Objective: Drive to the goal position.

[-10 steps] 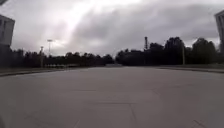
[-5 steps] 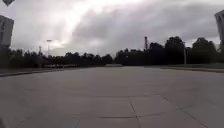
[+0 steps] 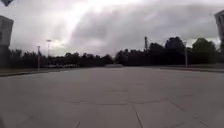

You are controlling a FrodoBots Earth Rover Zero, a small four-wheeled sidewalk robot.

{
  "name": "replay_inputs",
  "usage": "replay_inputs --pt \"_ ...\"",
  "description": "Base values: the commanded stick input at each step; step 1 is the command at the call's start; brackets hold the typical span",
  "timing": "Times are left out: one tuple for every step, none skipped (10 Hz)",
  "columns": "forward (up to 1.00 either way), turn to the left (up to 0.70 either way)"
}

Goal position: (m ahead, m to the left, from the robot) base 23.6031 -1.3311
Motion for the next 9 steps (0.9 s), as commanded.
replay_inputs --pt "0.70 0.00" --pt "0.70 0.00" --pt "0.70 0.00" --pt "0.70 0.00" --pt "0.70 0.00" --pt "0.70 0.00" --pt "0.70 0.00" --pt "0.70 0.00" --pt "0.70 0.00"
